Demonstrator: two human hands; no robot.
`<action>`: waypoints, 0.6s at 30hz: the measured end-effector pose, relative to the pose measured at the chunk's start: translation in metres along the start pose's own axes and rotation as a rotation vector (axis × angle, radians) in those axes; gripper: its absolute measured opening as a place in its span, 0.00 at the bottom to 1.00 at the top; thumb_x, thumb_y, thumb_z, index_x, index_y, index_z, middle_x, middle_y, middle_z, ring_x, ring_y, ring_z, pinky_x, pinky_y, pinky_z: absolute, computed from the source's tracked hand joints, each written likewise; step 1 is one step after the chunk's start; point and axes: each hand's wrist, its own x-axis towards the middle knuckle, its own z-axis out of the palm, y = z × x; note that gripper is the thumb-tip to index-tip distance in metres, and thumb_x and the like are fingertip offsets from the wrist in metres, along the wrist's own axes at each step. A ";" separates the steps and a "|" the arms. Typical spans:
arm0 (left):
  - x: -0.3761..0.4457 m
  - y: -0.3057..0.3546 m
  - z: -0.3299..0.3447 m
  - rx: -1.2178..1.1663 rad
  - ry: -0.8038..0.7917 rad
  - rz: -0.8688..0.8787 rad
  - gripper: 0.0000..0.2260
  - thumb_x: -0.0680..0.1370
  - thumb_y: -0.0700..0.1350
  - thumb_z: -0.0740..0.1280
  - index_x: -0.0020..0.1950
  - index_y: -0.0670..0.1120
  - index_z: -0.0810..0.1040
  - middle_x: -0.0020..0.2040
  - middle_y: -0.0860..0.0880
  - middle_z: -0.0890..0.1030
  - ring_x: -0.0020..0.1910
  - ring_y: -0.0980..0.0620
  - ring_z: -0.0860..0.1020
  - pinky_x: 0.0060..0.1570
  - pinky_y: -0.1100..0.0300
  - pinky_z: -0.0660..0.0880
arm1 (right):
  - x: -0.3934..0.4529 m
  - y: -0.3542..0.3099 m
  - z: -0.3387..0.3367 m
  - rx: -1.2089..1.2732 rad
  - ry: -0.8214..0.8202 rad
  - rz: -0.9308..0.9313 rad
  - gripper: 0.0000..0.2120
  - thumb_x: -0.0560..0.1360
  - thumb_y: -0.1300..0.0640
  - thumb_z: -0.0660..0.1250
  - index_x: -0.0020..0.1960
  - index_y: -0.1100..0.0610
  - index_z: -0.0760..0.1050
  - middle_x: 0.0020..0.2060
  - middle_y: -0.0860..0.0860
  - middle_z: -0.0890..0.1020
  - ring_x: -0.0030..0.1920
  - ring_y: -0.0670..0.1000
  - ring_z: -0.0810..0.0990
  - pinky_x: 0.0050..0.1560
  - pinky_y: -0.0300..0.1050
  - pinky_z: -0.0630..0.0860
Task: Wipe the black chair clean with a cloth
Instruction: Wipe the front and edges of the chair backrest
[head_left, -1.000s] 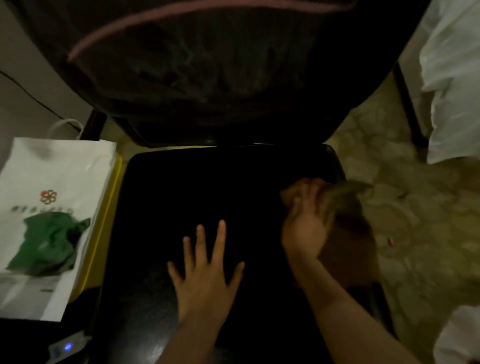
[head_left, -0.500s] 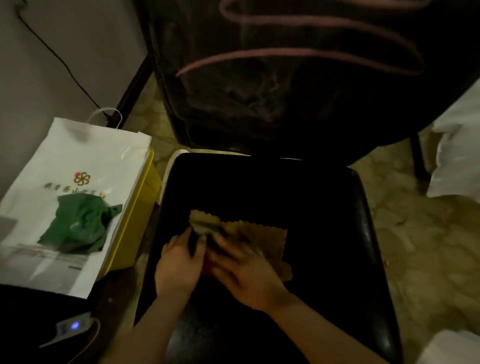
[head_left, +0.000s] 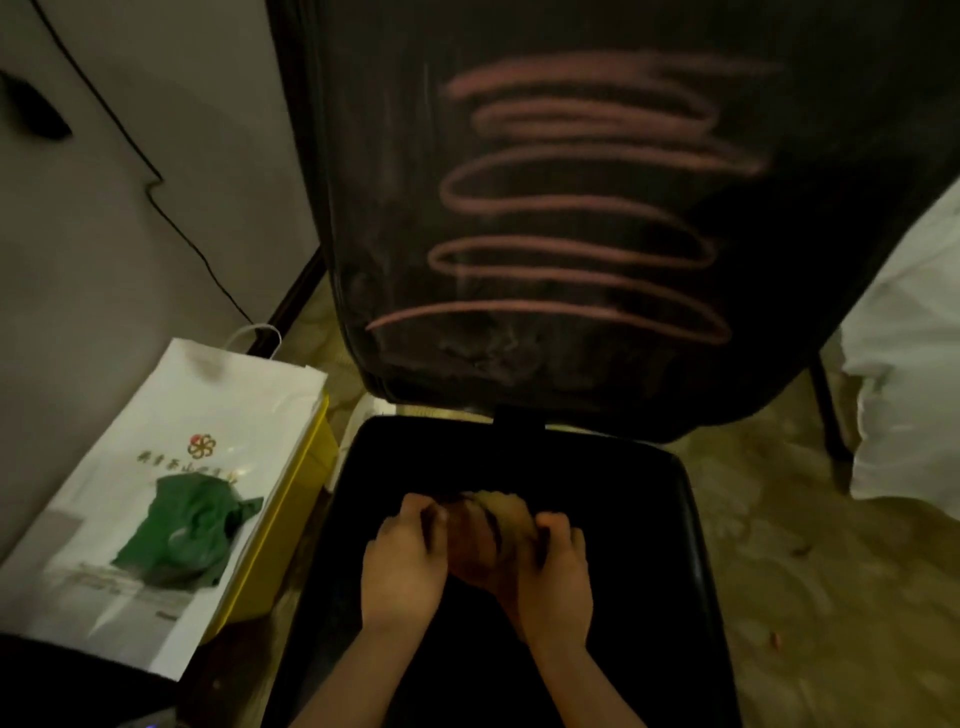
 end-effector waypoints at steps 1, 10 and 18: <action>-0.002 0.020 -0.008 0.018 0.046 0.036 0.06 0.79 0.46 0.60 0.54 0.48 0.72 0.44 0.47 0.81 0.45 0.44 0.80 0.46 0.52 0.74 | 0.001 -0.003 -0.022 0.021 0.010 0.008 0.13 0.78 0.52 0.61 0.62 0.50 0.67 0.58 0.52 0.71 0.57 0.54 0.73 0.54 0.48 0.72; 0.018 0.180 -0.076 -0.318 0.156 0.220 0.02 0.79 0.45 0.59 0.49 0.48 0.69 0.37 0.50 0.78 0.36 0.57 0.77 0.37 0.59 0.73 | 0.049 -0.050 -0.202 0.360 -0.291 -0.101 0.17 0.81 0.50 0.56 0.67 0.54 0.65 0.54 0.50 0.79 0.58 0.55 0.77 0.61 0.49 0.72; 0.024 0.228 -0.108 -0.677 0.201 0.007 0.05 0.80 0.46 0.58 0.46 0.51 0.71 0.42 0.48 0.78 0.43 0.52 0.78 0.42 0.60 0.75 | 0.051 -0.062 -0.255 1.223 -0.803 0.419 0.25 0.62 0.50 0.72 0.56 0.60 0.79 0.49 0.61 0.83 0.45 0.59 0.84 0.48 0.51 0.77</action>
